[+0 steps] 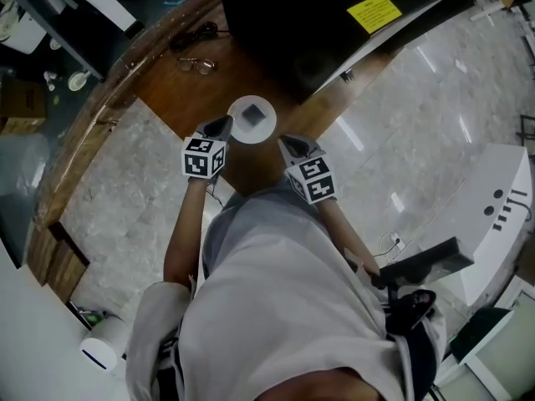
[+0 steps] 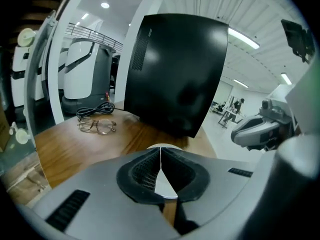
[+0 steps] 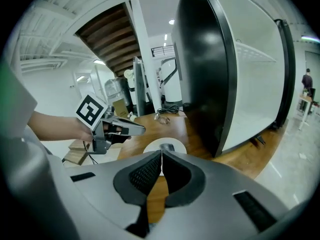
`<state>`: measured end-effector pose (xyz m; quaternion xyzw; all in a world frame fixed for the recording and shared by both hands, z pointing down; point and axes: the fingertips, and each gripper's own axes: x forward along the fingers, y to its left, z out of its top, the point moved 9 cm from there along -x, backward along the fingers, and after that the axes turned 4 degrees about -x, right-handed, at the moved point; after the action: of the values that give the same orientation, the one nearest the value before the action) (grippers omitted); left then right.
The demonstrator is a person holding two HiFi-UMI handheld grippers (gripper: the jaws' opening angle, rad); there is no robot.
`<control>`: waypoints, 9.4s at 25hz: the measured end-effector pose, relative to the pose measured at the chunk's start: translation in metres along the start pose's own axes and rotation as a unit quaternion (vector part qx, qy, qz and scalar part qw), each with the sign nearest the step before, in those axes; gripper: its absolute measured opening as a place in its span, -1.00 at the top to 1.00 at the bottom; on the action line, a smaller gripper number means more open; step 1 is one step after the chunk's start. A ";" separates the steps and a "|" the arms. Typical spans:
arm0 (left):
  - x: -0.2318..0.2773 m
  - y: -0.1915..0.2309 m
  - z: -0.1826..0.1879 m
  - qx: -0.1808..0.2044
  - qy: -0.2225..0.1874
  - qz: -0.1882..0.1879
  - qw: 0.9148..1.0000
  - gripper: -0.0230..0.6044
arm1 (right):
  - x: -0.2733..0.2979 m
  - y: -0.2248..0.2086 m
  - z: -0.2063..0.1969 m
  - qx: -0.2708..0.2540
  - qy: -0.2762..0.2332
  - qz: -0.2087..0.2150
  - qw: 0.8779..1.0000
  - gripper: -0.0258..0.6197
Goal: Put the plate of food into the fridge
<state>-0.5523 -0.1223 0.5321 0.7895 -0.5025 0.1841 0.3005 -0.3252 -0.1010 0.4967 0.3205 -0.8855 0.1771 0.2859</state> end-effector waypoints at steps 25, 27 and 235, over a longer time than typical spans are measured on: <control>0.098 0.043 -0.022 0.003 0.048 0.025 0.999 0.86 | 0.106 -0.078 -0.060 0.273 0.063 0.023 0.960 0.50; 0.100 0.043 -0.023 0.009 0.049 0.023 0.999 0.86 | 0.111 -0.078 -0.061 0.283 0.064 0.025 0.957 0.50; 0.288 -0.377 0.375 0.028 -0.306 0.281 0.909 0.86 | -0.114 -0.513 0.248 -0.145 -0.193 0.225 0.944 0.85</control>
<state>-0.0923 -0.4482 0.3116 0.6414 -0.7655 0.0245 0.0452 -0.0076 -0.5469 0.3012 0.0960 -0.9889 0.0412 0.1054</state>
